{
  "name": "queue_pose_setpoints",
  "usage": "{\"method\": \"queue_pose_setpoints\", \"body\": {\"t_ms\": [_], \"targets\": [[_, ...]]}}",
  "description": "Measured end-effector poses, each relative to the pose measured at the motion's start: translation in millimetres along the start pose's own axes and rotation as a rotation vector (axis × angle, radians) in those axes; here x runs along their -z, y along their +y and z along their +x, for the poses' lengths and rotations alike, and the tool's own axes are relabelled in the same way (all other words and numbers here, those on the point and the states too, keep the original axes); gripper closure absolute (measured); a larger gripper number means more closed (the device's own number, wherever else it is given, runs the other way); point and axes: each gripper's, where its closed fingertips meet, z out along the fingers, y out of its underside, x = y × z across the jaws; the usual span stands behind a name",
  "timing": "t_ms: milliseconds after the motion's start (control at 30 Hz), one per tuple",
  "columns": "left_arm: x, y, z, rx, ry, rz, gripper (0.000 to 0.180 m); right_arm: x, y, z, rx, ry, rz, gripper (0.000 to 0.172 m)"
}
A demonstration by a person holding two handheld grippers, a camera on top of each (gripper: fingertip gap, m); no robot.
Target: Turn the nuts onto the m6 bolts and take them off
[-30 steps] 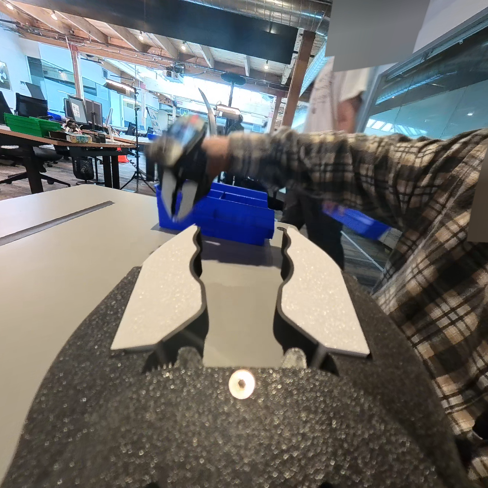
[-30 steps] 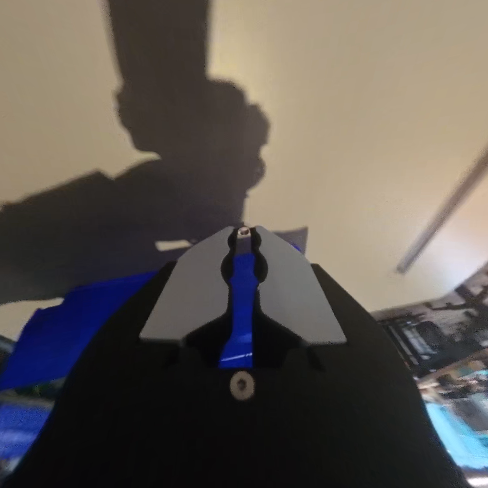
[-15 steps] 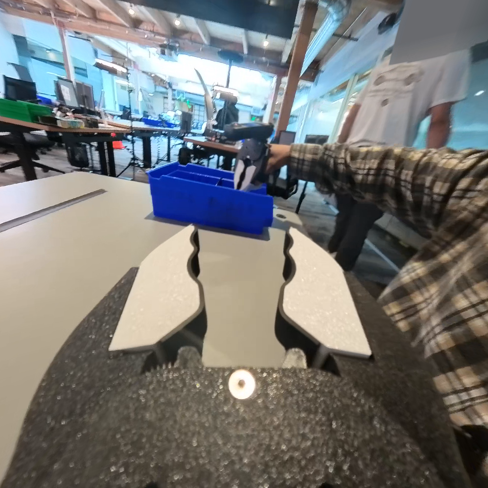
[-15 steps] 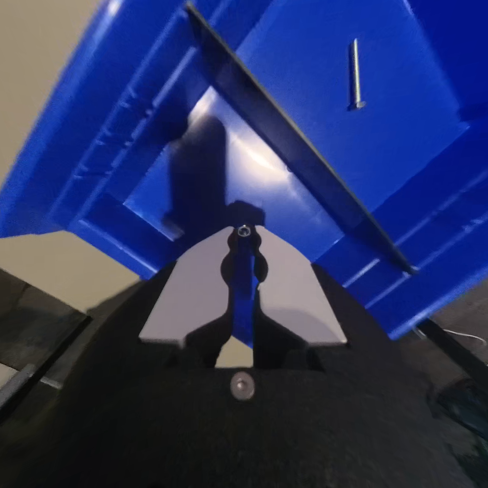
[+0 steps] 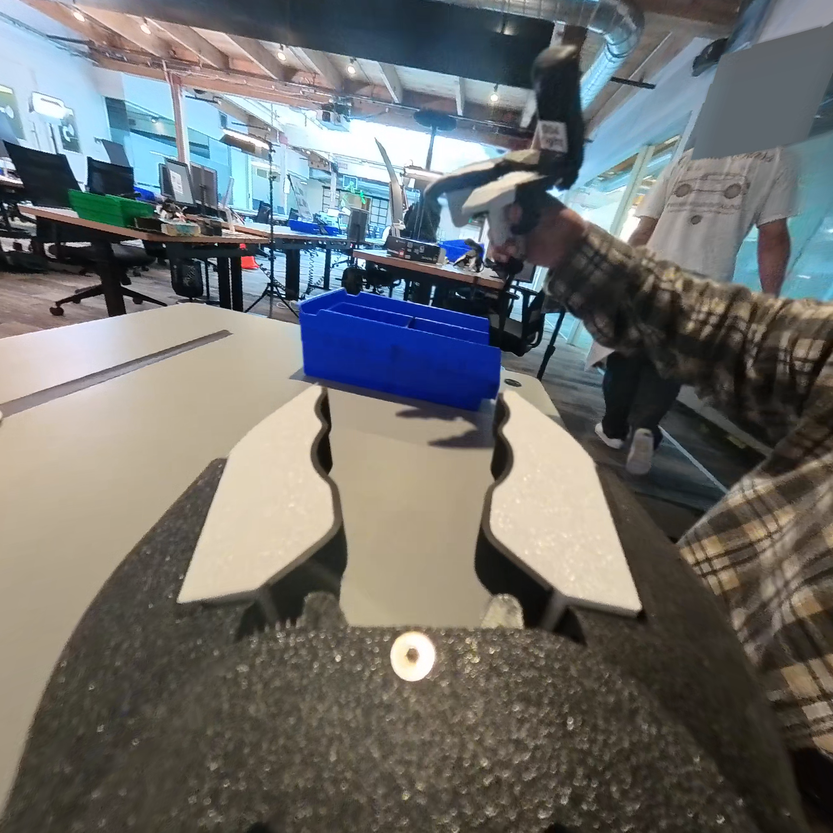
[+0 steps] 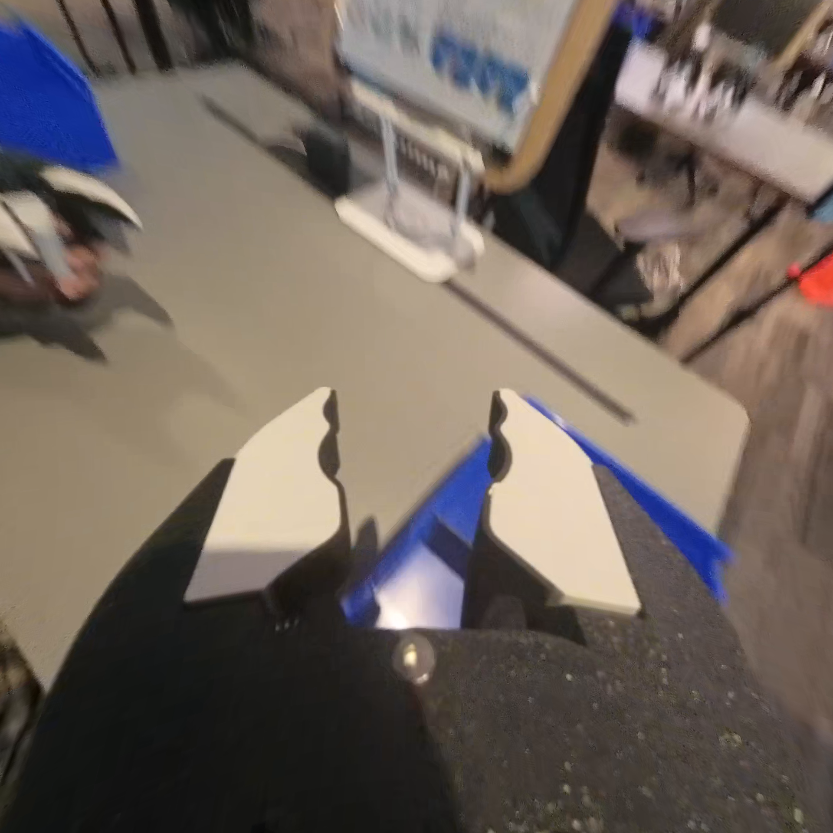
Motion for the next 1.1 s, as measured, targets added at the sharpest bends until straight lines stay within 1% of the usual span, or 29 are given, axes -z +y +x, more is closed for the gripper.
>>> {"method": "queue_pose_setpoints", "body": {"t_ms": [67, 100, 167, 233, 300, 367, 467, 533, 600, 733, 867, 933, 1000, 1100], "targets": [[2.7, -0.6, -4.5, 0.001, -0.016, 0.002, 0.112, -22.6, -31.7, -37.0, -0.013, -0.063, 0.173, 0.103], [4.1, -0.7, -6.7, 0.001, -0.023, 0.002, 0.112, -36.4, -41.5, -56.5, -0.035, -0.102, 0.251, 0.097], [6.9, 0.4, -12.3, 0.000, -0.041, -0.003, 0.112, -67.6, -50.6, -96.5, -0.074, -0.210, 0.389, 0.099], [10.2, 3.0, -19.1, -0.012, -0.066, -0.013, 0.113, -103.8, -48.1, -131.8, -0.130, -0.330, 0.480, 0.103], [13.2, 6.7, -25.7, -0.024, -0.090, -0.031, 0.113, -139.9, -40.6, -157.4, -0.189, -0.438, 0.518, 0.103], [15.3, 8.3, -29.7, -0.029, -0.104, -0.041, 0.114, -170.3, -30.9, -169.1, -0.193, -0.485, 0.526, 0.103], [17.0, 7.7, -31.4, -0.034, -0.109, -0.042, 0.114, -196.3, -13.4, -179.9, -0.160, -0.506, 0.512, 0.102], [17.5, 5.8, -30.8, -0.038, -0.108, -0.040, 0.115, -202.1, -2.4, -188.1, -0.108, -0.514, 0.471, 0.102], [17.2, 2.4, -28.1, -0.034, -0.098, -0.022, 0.115, -202.0, 3.8, -191.4, -0.068, -0.495, 0.469, 0.102], [15.2, 1.0, -25.2, -0.025, -0.088, -0.009, 0.116, -196.4, 4.4, -197.1, -0.052, -0.506, 0.485, 0.104], [17.4, 2.5, -30.0, -0.027, -0.102, -0.023, 0.117, -193.6, 4.3, -204.1, -0.044, -0.521, 0.494, 0.106], [21.7, -2.1, -33.7, -0.021, -0.113, -0.008, 0.118, -194.7, 5.9, -207.7, -0.052, -0.534, 0.490, 0.107], [31.4, -15.6, -35.6, -0.013, -0.132, 0.015, 0.119, -197.3, 9.3, -208.6, -0.054, -0.530, 0.478, 0.109], [66.1, -61.1, -27.3, -0.062, -0.185, 0.046, 0.120, -199.1, 12.8, -209.7, -0.053, -0.533, 0.468, 0.111]]}}
